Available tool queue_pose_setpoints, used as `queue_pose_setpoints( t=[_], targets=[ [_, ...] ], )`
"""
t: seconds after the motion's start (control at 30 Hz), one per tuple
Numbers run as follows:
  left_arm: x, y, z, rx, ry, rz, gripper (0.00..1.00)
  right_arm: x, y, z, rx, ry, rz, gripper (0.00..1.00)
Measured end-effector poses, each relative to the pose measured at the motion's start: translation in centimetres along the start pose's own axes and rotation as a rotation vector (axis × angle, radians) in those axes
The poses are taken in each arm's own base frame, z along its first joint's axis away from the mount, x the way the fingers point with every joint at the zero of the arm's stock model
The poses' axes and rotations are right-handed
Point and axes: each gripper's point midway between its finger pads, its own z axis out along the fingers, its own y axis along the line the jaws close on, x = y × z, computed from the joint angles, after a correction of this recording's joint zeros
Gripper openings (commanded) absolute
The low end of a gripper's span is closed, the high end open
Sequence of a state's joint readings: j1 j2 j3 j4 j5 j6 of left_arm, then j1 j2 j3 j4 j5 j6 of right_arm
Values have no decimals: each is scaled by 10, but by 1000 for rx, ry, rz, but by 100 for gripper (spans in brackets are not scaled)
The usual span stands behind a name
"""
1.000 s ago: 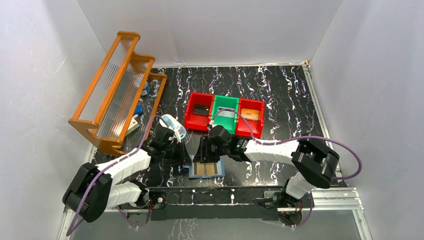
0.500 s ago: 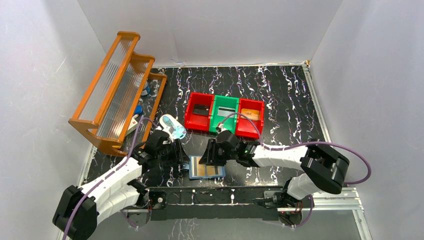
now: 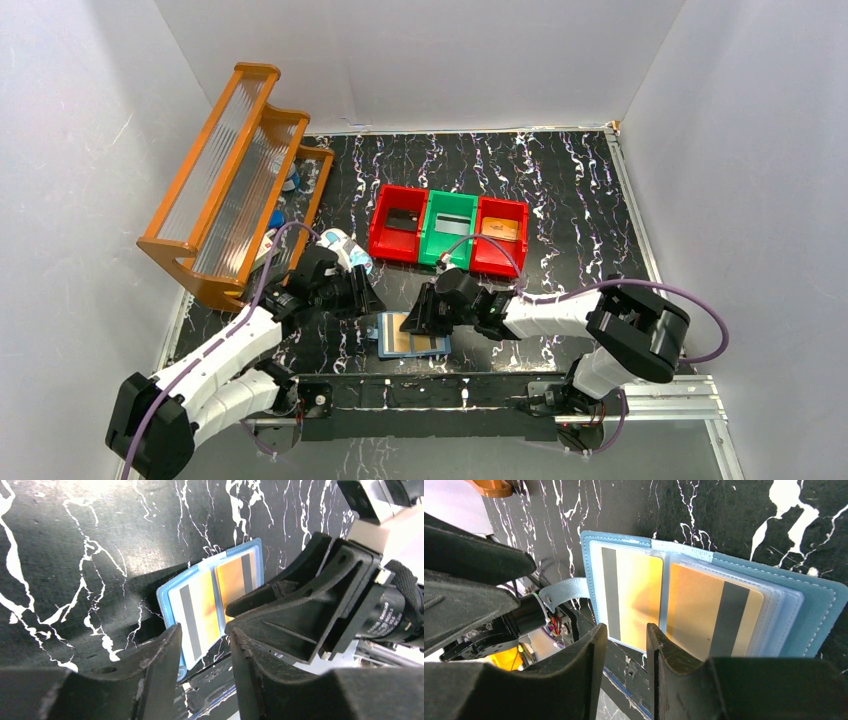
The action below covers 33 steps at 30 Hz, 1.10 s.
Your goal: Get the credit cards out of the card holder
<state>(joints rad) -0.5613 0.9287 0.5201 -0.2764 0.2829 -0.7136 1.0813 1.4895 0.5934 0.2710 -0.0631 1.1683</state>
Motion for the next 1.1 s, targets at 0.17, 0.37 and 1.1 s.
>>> queue_pose_setpoints(
  t=[0.17, 0.37, 1.1],
  targets=[
    [7, -6, 3, 36, 65, 24, 28, 1, -4, 5, 10, 2, 6, 41],
    [27, -7, 15, 42, 179, 47, 26, 1, -9, 7, 15, 0, 10, 41],
    [65, 42, 30, -144, 251, 29, 12, 6, -19, 12, -19, 9, 71, 40]
  ],
)
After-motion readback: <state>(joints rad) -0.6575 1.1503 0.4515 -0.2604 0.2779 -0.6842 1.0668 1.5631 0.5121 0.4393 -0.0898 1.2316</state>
